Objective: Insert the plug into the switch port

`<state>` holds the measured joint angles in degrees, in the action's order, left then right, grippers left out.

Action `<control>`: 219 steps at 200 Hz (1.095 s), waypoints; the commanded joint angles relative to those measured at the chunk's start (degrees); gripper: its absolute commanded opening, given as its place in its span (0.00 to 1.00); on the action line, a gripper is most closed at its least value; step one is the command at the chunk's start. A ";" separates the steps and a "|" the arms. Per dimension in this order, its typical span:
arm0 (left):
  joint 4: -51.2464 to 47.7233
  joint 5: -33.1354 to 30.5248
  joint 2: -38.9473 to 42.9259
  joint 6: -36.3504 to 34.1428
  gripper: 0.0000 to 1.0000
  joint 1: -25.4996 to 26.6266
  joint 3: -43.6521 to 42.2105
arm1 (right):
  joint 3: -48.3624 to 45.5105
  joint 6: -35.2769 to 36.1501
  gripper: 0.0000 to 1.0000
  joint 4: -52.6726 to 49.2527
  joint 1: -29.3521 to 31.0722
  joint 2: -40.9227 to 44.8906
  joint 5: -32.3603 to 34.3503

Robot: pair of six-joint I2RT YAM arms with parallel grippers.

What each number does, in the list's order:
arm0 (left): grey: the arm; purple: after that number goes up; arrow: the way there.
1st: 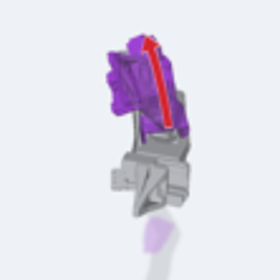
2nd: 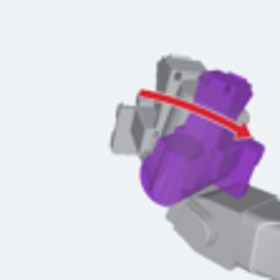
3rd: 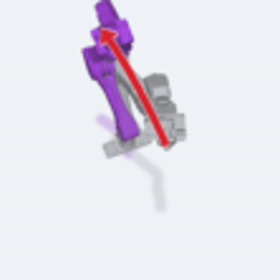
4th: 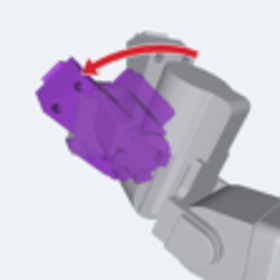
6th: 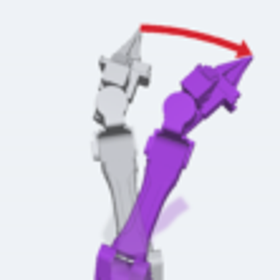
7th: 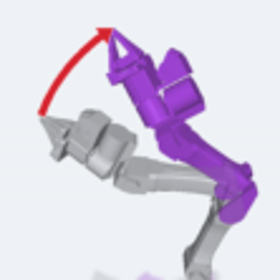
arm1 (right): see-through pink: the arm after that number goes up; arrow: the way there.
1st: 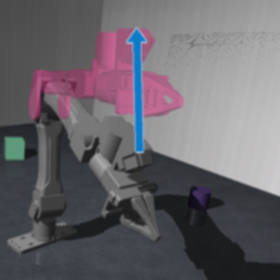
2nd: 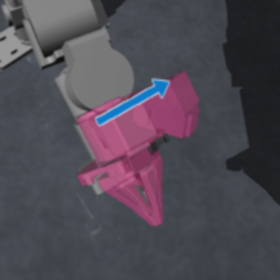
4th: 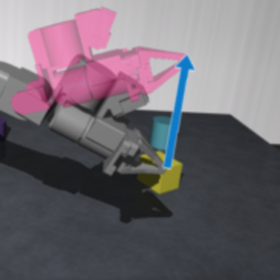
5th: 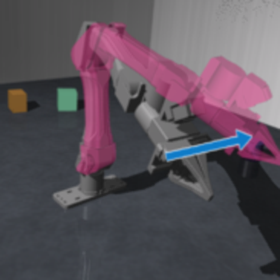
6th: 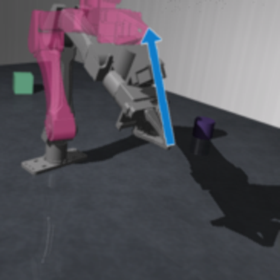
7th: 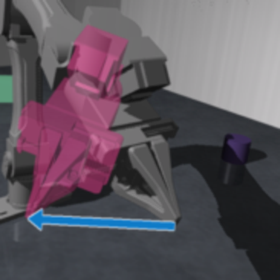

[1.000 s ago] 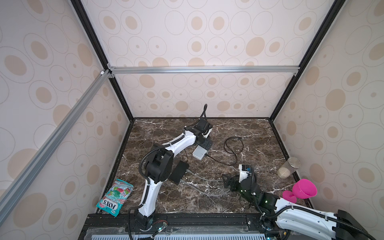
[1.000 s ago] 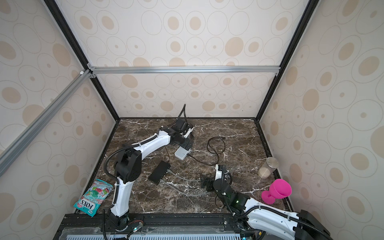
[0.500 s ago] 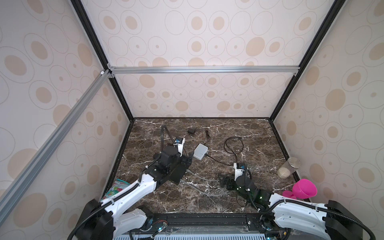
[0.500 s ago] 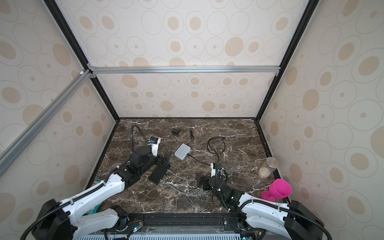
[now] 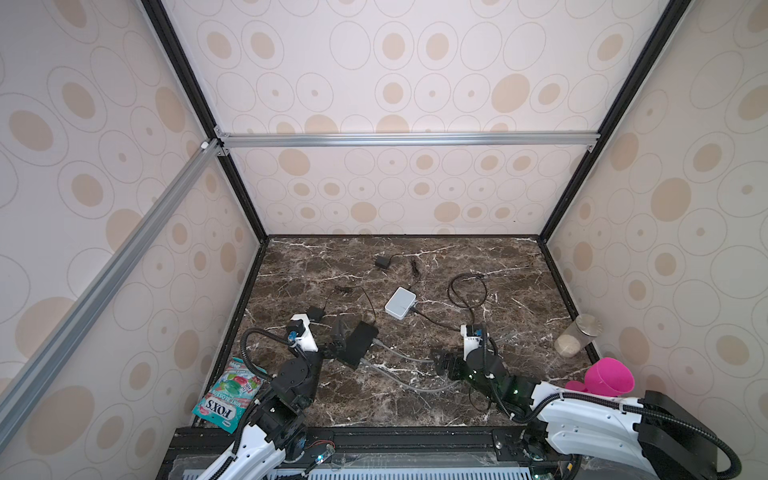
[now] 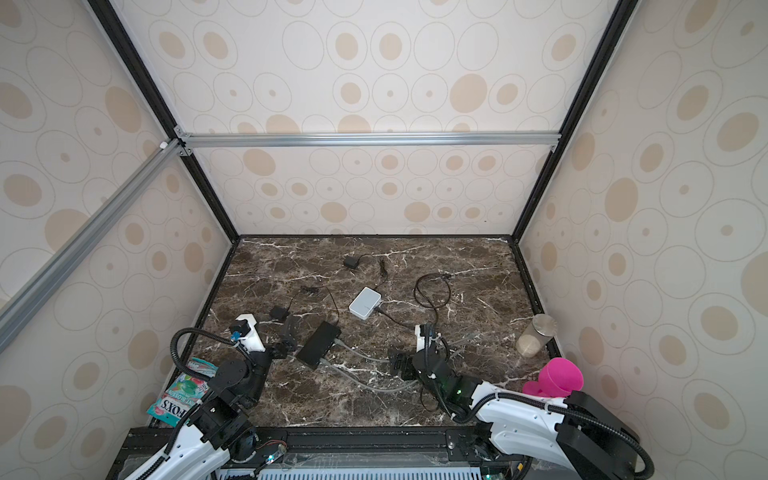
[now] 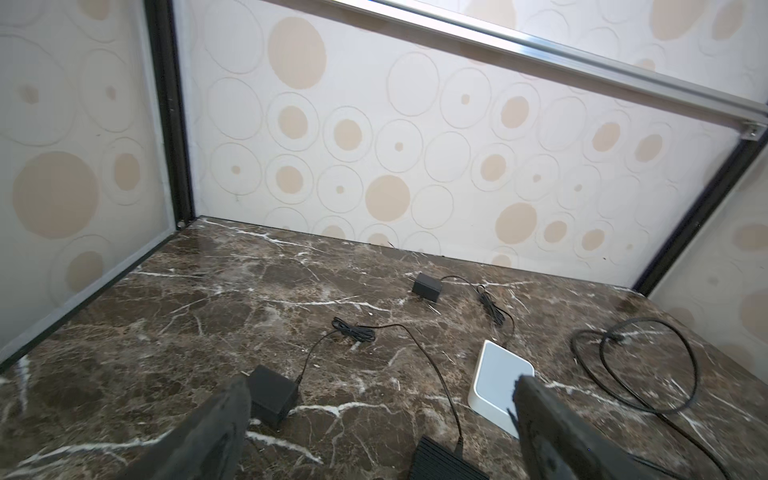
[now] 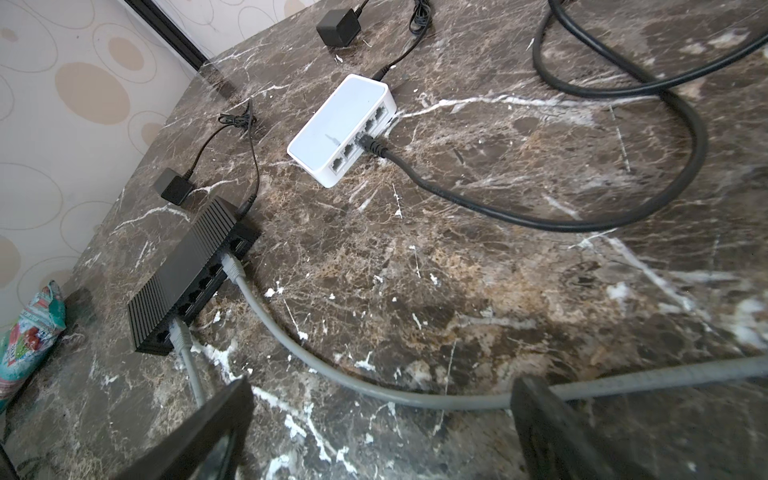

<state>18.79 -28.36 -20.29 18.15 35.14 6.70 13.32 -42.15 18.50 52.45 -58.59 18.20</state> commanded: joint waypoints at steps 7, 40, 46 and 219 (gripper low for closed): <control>1.46 -1.94 1.20 3.34 0.98 0.15 -1.54 | 1.22 0.39 1.00 1.08 0.20 -0.19 -0.41; 0.82 5.97 -5.46 4.98 0.98 0.16 1.52 | 3.47 3.76 0.84 2.02 0.21 -2.81 -4.72; 0.54 8.54 -8.93 4.68 0.98 0.12 3.52 | 4.17 5.59 0.80 2.29 0.23 -3.14 -6.34; -12.89 54.46 -89.89 5.34 0.78 -10.17 60.16 | 64.51 45.88 0.20 -50.48 -21.86 -50.00 -30.80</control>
<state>6.66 21.87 -107.44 25.10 24.71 60.93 73.54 0.01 -26.06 30.48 -105.06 -12.21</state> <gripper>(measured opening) 0.787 0.196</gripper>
